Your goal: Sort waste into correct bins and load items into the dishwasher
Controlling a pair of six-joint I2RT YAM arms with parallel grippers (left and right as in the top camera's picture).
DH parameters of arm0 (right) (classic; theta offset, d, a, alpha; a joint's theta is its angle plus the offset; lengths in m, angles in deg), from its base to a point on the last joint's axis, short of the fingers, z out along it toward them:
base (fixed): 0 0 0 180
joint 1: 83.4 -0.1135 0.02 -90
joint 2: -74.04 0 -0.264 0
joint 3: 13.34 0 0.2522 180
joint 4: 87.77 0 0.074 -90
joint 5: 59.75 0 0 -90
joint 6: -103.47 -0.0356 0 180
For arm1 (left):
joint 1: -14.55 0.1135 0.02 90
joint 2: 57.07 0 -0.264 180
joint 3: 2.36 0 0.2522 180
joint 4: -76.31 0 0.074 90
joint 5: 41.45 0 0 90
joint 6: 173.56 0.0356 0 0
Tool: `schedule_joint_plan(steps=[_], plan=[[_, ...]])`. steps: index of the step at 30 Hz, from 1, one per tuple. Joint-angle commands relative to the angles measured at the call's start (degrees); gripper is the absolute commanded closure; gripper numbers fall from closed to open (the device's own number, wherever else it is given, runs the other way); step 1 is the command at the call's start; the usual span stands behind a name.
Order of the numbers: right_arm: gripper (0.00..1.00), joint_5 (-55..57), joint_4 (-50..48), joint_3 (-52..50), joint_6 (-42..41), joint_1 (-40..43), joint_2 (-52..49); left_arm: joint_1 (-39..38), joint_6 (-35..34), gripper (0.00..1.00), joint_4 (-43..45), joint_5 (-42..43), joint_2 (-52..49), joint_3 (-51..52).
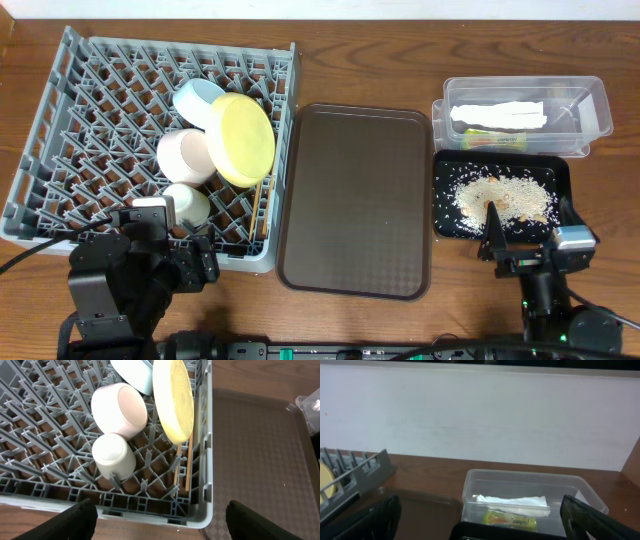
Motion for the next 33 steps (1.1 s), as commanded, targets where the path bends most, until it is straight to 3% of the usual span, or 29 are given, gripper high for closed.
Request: schedule_joint_plan(steps=[1,12,15,18,28,33], plan=[[0.01,0.0,-4.1,-4.8,1.3,1.3,2.9,0.1,0.3,0.15,-0.2,-0.2,0.2,0.2],[0.01,-1.8,-20.3,-18.0,7.8,1.4,2.8,0.1,0.3,0.15,-0.2,-0.2,0.2,0.2],[0.01,-5.2,-20.5,-21.6,9.9,1.4,2.8,0.1,0.3,0.15,-0.2,-0.2,0.2,0.2],[0.01,-7.6,-13.2,-21.6,10.7,1.4,2.8,0.1,0.3,0.15,-0.2,-0.2,0.2,0.2],[0.01,-7.5,-13.7,-21.6,11.4,1.4,2.8,0.1,0.3,0.15,-0.2,-0.2,0.2,0.2],[0.01,-7.3,-15.2,-21.6,16.0,1.4,2.8,0.1,0.3,0.15,-0.2,-0.2,0.2,0.2]])
